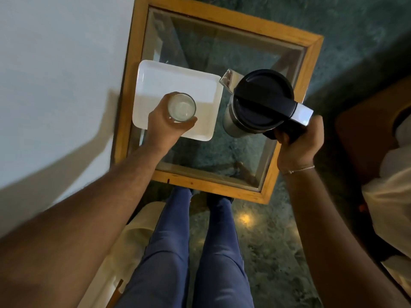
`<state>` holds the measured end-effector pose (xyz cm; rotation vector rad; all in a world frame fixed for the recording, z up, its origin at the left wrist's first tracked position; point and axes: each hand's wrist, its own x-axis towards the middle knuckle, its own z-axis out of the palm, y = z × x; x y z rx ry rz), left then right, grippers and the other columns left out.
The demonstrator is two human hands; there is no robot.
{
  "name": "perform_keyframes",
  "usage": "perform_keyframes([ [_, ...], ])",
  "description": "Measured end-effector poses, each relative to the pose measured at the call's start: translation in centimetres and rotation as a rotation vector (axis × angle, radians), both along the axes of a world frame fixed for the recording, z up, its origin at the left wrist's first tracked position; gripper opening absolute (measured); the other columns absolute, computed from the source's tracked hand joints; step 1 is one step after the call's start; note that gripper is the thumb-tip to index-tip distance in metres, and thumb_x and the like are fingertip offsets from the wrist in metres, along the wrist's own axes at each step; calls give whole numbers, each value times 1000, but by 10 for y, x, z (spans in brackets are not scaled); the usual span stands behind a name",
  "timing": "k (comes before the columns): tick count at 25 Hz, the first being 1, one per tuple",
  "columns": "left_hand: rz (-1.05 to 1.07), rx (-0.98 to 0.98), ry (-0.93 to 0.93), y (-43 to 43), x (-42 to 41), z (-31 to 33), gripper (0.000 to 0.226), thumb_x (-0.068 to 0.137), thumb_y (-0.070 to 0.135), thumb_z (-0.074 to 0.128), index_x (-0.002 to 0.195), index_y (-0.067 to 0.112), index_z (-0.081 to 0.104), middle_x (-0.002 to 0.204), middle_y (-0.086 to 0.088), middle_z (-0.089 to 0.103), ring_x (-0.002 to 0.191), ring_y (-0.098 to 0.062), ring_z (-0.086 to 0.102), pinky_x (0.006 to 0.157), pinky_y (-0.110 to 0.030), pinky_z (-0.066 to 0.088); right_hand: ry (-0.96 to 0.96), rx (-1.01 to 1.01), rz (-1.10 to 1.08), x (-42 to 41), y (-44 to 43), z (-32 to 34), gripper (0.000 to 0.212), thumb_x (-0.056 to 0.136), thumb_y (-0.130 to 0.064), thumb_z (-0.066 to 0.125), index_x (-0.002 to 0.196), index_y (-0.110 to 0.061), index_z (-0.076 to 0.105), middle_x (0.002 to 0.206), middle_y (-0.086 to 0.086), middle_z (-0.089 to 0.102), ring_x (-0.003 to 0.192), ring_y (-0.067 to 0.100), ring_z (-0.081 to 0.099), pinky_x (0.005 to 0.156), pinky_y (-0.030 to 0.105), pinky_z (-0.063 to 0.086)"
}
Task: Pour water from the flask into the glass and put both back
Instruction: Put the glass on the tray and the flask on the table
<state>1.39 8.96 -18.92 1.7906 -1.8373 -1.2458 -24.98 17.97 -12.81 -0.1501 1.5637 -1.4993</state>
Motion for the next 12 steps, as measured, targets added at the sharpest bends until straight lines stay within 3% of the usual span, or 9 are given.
perform_keyframes([
  [2, -27, 5, -10, 1, -1, -10, 74, 88, 32, 89, 146, 4, 54, 146, -13, 65, 135, -20, 58, 118, -12, 38, 6, 23, -49, 3, 1, -1, 19, 89, -30, 38, 77, -17, 43, 59, -8, 50, 48, 5, 46, 50, 19, 39],
  [4, -28, 23, -30, 0, -3, -21, 73, 89, 37, 88, 147, 8, 54, 146, -10, 64, 133, -14, 56, 109, -2, 30, 11, 23, -119, 5, 4, -2, 16, 88, -27, 42, 75, -17, 44, 61, -7, 51, 49, 5, 48, 49, 19, 42],
  [7, -26, 24, -40, -2, -6, -38, 70, 89, 43, 85, 145, 13, 57, 144, -7, 66, 133, -21, 60, 110, -17, 37, 35, 45, -200, 8, 15, -6, 15, 87, -24, 44, 74, -17, 44, 67, 0, 46, 54, 10, 46, 50, 19, 43],
  [9, -22, 11, -45, -1, -5, -45, 69, 88, 43, 85, 143, 12, 58, 142, -7, 67, 130, -21, 61, 108, -19, 38, 48, 84, -201, 11, 25, -9, 11, 83, -25, 48, 80, -15, 43, 77, 7, 41, 59, 14, 45, 51, 19, 42],
  [12, -4, -1, -18, 4, -4, -52, 68, 86, 40, 86, 139, 9, 60, 138, -10, 69, 122, -14, 58, 107, -21, 41, 77, 100, -163, 12, 39, -14, 14, 80, -27, 50, 81, -16, 41, 66, 0, 51, 56, 12, 47, 51, 20, 38],
])
